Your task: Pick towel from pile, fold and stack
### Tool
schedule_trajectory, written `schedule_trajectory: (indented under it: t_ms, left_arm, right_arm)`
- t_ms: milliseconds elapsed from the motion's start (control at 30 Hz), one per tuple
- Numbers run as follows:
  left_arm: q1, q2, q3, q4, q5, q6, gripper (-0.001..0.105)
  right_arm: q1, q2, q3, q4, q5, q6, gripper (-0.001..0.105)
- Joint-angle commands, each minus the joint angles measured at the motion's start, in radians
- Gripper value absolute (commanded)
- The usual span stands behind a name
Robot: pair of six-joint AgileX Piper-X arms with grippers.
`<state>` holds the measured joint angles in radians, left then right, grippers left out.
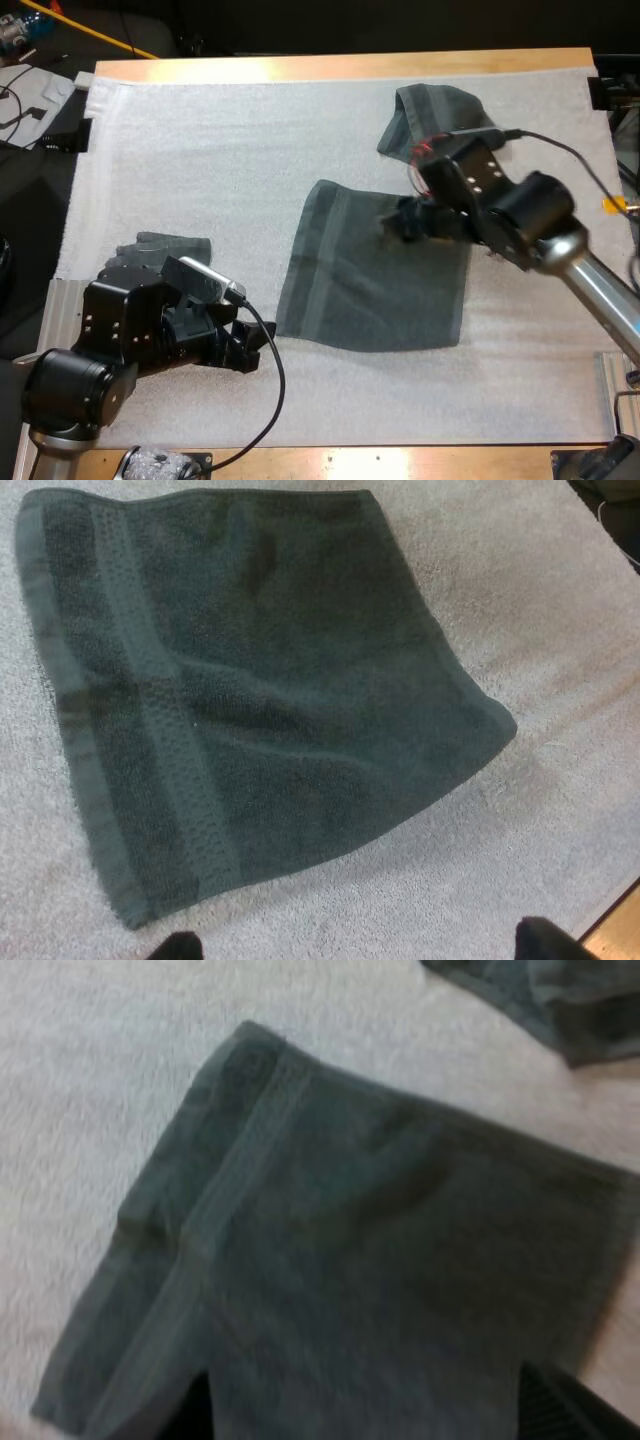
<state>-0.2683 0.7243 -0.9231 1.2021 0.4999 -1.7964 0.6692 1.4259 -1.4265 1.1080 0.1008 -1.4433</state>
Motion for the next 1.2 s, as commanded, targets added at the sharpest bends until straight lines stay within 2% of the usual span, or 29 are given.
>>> schedule_trajectory:
  t_ms: [0,167,467,567,633,833,1000,1167]
  left_arm:
    - [-0.005,-0.005,-0.002,0.000,0.001,0.011,0.060]
    - [-0.004,-0.007,-0.002,0.002,0.000,0.012,0.060]
    - [-0.004,-0.006,-0.002,0.011,-0.004,0.011,0.060]
    - [-0.001,-0.002,-0.003,0.013,-0.001,-0.001,0.060]
    - [-0.002,-0.008,-0.002,0.029,0.000,0.000,0.060]
    - [-0.001,-0.006,0.007,0.052,0.001,-0.001,0.060]
    - [-0.001,-0.006,0.027,0.057,-0.001,-0.004,0.060]
    - [0.000,-0.007,0.045,0.061,0.003,-0.007,0.060]
  right_arm:
    - [0.003,-0.082,0.008,0.091,0.009,-0.005,0.061]
    - [0.004,-0.190,0.091,0.143,0.009,0.011,0.060]
    - [0.005,-0.451,0.386,0.138,-0.012,0.106,0.060]
    - [0.003,-0.433,0.359,0.152,-0.003,0.094,0.062]
    - [0.002,-0.503,0.443,0.154,-0.010,0.130,0.063]
    - [0.000,-0.630,0.597,0.144,-0.045,0.207,0.063]
    - [-0.003,-0.693,0.719,0.083,-0.095,0.271,0.064]
    - [-0.005,-0.710,0.861,-0.084,-0.157,0.333,0.064]
